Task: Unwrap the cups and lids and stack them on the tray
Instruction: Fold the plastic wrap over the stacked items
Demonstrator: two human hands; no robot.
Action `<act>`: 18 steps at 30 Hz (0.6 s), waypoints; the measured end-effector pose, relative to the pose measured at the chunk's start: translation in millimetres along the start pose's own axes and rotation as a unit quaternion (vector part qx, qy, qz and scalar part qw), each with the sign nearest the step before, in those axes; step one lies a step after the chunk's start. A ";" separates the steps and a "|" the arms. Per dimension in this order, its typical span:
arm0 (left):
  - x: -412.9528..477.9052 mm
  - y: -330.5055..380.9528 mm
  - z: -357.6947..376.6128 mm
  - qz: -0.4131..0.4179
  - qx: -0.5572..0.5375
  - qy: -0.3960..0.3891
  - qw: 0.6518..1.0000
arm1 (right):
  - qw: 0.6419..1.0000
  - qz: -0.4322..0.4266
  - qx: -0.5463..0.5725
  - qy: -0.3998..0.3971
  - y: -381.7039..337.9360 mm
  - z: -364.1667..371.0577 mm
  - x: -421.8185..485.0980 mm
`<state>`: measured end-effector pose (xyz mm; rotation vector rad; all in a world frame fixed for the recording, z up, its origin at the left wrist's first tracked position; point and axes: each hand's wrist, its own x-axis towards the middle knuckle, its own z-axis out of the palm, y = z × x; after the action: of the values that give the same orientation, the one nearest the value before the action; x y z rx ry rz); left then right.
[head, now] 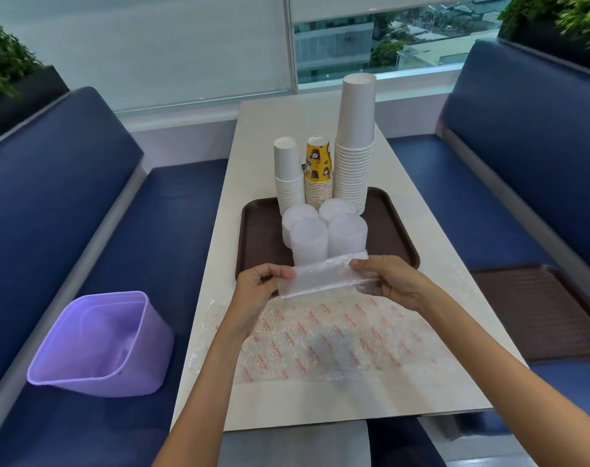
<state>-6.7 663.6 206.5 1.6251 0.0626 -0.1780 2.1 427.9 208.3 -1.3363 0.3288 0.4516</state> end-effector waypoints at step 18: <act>9.6 0.5 5.1 0.027 0.115 -0.128 0.985 | 0.949 -0.148 -0.254 -0.115 -24.4 30.0 10.7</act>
<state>2.5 657.8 205.3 1.8180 -0.2068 -0.3612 22.6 454.5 230.2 -1.7801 -0.2001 0.4491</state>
